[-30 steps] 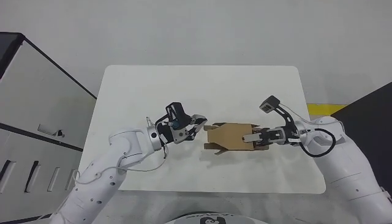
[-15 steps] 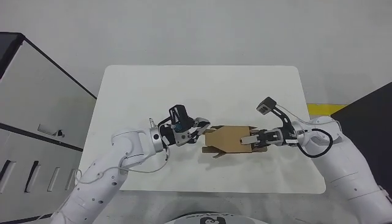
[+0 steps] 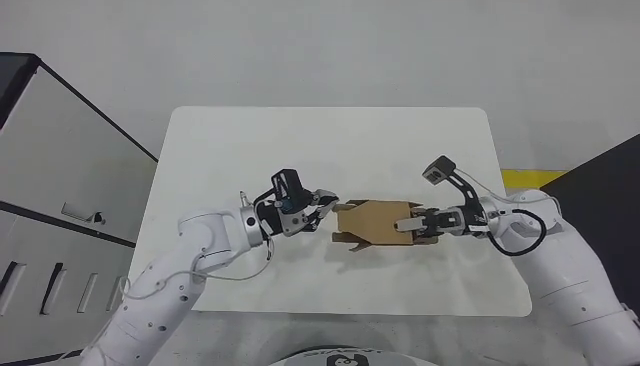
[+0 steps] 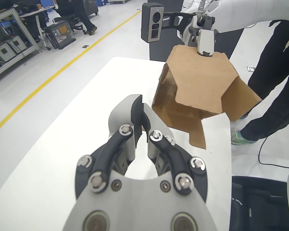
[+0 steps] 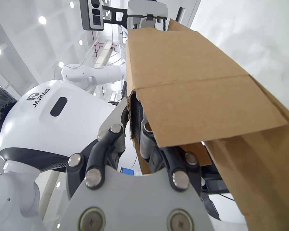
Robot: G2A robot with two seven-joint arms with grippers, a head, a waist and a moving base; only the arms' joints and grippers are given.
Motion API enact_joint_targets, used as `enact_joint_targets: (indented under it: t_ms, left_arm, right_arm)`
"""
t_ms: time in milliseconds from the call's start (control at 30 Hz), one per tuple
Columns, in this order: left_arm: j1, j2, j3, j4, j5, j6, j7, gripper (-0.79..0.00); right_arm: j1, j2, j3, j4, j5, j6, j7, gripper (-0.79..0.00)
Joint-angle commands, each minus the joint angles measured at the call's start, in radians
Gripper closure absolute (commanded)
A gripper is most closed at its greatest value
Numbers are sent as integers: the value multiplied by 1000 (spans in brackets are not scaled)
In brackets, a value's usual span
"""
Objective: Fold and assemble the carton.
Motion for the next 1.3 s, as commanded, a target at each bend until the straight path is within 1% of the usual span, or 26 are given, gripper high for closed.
enact_joint_targets:
  t_ms: [0,267,733,1267]
  left_arm:
    - [-2,0,7,-4,1,-9,-1,0]
    - [-18,-3,29,2,4,-19,2,0]
    - [-29,-3,24,8,7,-2,7,0]
    - [-64,-13,83,13,12,-8,-2,0]
  right_arm:
    - [-1,1,2,3,4,-4,-4,0]
    - [3,1,-8,1,1,2,2,0]
    - [21,8,-32,-12,-12,33,33,0]
    - [44,14,-75,-2,-33,53,53,0]
